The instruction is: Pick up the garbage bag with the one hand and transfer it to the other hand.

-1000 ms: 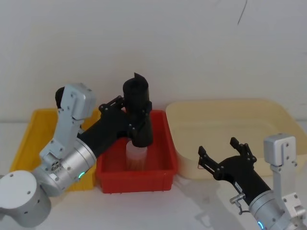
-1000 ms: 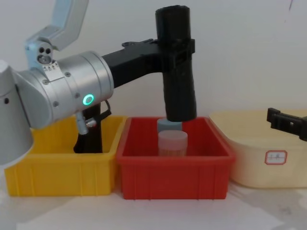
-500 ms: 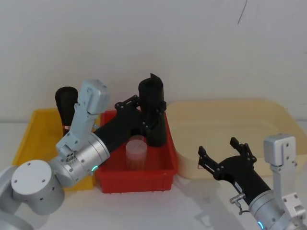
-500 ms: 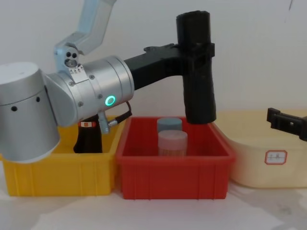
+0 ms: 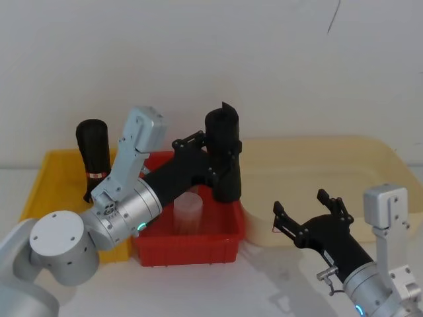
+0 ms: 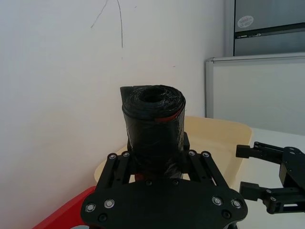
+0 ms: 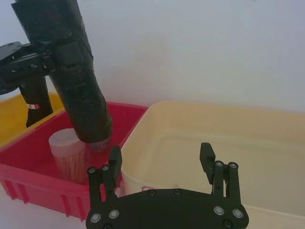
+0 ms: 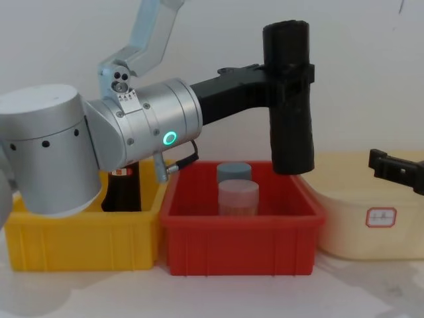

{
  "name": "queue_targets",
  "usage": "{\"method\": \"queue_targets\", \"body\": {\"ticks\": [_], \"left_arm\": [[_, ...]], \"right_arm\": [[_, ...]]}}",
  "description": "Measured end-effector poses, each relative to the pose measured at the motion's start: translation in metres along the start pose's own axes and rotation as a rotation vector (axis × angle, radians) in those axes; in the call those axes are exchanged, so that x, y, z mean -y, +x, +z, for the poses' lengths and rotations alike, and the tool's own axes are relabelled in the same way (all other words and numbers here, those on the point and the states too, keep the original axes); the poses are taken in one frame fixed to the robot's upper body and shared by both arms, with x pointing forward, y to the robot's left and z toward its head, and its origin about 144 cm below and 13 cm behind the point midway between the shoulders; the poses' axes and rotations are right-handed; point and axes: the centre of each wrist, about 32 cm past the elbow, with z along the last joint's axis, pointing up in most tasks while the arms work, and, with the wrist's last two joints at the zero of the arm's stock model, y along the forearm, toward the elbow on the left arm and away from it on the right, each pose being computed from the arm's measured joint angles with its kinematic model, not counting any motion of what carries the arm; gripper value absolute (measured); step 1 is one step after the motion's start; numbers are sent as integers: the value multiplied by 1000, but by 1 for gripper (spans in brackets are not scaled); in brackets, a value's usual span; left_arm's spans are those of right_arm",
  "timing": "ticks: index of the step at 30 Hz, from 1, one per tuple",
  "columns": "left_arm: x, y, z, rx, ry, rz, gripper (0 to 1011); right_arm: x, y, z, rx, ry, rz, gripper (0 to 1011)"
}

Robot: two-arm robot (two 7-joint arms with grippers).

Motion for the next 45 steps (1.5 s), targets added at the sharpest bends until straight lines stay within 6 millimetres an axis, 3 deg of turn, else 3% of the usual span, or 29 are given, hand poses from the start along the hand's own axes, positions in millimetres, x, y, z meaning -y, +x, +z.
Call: {"method": "queue_targets", "body": {"ticks": [22,36,45], "left_arm": [[6,2,-1,-3,6,-20,466],[7,2,-1,-4,7,-23,466],[8,2,-1,-4,7,-24,466]], "right_arm": [[1,13,14,4,2,146,1000],[-7,29,13,-8,-7,175,1000],[-22,12,4,-18,-16,166,1000]]}}
